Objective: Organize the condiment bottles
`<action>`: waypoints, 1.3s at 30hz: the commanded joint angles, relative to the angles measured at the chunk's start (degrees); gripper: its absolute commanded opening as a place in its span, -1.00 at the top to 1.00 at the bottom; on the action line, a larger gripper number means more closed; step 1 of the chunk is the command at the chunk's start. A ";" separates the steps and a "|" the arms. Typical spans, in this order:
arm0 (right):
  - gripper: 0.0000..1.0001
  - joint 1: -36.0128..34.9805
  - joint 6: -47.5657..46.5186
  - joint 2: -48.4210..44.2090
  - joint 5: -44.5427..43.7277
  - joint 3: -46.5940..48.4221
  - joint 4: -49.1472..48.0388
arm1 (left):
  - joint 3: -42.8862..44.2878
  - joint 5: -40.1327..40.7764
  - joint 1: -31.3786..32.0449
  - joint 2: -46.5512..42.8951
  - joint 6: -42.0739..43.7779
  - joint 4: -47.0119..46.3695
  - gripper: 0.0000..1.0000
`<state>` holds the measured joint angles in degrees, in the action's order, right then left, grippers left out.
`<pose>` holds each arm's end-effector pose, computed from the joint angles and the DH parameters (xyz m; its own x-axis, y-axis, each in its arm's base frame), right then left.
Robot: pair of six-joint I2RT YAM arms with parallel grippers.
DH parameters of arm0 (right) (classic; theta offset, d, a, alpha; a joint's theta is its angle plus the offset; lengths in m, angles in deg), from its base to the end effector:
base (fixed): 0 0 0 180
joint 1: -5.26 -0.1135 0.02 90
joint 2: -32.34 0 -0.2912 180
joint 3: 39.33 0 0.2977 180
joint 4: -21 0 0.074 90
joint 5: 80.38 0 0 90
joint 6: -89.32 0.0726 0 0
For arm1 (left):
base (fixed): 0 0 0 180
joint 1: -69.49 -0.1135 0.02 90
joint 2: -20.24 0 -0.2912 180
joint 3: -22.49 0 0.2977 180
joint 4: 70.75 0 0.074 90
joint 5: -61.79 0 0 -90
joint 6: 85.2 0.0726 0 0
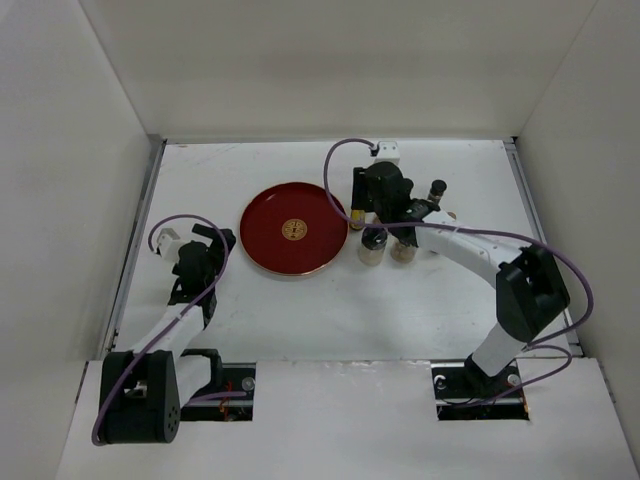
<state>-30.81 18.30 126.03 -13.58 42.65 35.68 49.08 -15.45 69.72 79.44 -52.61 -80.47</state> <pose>0.3857 0.2455 0.2811 -0.4230 0.0617 -0.9040 -0.1252 0.9841 0.1258 0.2551 0.0150 0.1469 -0.0414 -0.8216 -0.5686 -0.4352 0.5271 -0.7299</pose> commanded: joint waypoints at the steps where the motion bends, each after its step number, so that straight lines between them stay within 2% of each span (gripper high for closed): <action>1: -0.23 0.09 -1.84 0.96 -1.06 4.80 0.64 | -0.28 -2.91 -0.63 0.57 -1.39 -3.97 -1.00; 5: -0.16 0.00 -1.58 3.95 -0.35 6.29 0.38 | -0.46 -2.56 -0.54 1.00 -1.39 -4.32 -1.00; 9: 0.01 0.09 -1.41 6.33 -0.18 7.70 0.64 | -0.11 -3.53 -0.19 1.88 -1.48 -5.11 -1.00; 17: 0.05 0.09 -1.84 8.26 -0.97 8.58 2.05 | -0.11 -3.62 0.08 2.59 -1.48 -5.90 -1.00; 19: 0.15 0.09 -1.93 8.70 -1.06 9.10 2.75 | -0.28 -3.18 -0.01 2.67 -1.48 -5.99 -1.00; 22: 0.45 0.09 -1.93 8.36 -1.58 9.37 2.76 | -0.11 -4.14 -0.10 3.20 -1.66 -5.99 -1.00; 24: 0.51 -0.18 -2.02 6.60 -3.77 8.67 1.44 | -0.11 -3.70 -0.01 2.42 -1.39 -5.99 -1.00; 29: 0.56 -2.98 -7.54 -1.30 -11.42 7.44 -2.95 | -0.20 -3.43 0.08 2.85 -1.57 -5.99 -1.00; 32: 0.56 -4.92 -10.10 -4.12 -12.04 7.87 -5.24 | -0.28 -3.26 0.25 2.50 -1.48 -6.17 -1.00; 35: 0.57 -7.03 -11.07 -3.61 -10.73 11.11 -5.68 | -0.46 -3.08 -0.01 2.94 -1.65 -6.52 -1.00; 39: 0.59 -9.05 -10.37 1.57 -6.69 16.65 -6.83 | -0.63 -3.44 -0.19 2.33 -1.66 -6.52 -1.00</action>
<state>-38.55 8.91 125.44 -21.91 53.99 35.72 49.06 -18.78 69.64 82.41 -53.92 -83.73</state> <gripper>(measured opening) 0.412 0.997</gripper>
